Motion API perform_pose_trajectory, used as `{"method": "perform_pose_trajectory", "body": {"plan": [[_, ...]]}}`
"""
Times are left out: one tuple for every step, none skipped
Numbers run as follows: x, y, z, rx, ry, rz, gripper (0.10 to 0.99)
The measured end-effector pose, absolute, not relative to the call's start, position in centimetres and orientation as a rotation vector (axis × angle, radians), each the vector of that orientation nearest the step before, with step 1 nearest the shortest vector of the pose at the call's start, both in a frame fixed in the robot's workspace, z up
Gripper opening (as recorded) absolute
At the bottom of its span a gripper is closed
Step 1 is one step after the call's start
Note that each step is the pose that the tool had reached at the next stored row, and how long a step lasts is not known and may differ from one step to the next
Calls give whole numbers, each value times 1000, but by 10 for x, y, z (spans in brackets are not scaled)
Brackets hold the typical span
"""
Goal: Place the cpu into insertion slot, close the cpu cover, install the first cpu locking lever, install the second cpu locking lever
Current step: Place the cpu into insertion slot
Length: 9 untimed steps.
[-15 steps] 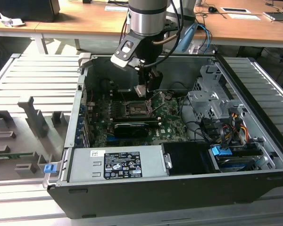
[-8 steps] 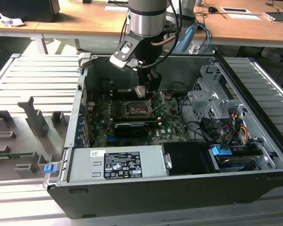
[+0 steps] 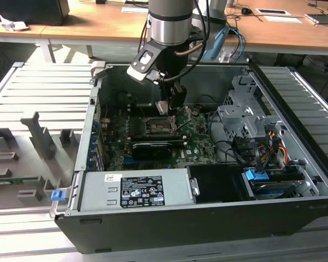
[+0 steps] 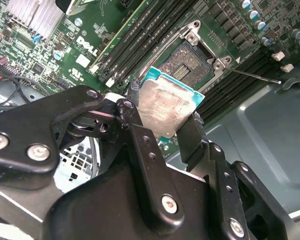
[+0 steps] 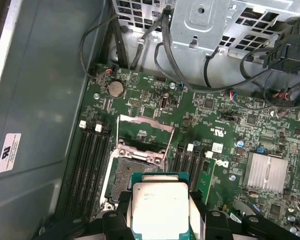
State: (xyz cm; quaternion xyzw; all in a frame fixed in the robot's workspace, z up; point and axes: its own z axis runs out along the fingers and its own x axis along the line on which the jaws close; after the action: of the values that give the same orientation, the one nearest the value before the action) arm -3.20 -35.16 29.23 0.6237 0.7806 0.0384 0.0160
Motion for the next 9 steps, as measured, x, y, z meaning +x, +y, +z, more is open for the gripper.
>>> {"method": "perform_pose_trajectory", "body": {"plan": [[-32,-352,291,1940,2427,119,541],[-32,-352,291,1940,2428,119,541],[-32,-352,290,1940,2428,119,541],[-32,-352,289,1940,2427,119,541],[-32,-352,288,1942,2426,119,541],[-32,-352,288,1945,2424,119,541],[-32,-352,287,1949,2420,119,541],[-32,-352,287,1957,2413,118,541],[-32,-352,287,1969,2403,118,541]]}}
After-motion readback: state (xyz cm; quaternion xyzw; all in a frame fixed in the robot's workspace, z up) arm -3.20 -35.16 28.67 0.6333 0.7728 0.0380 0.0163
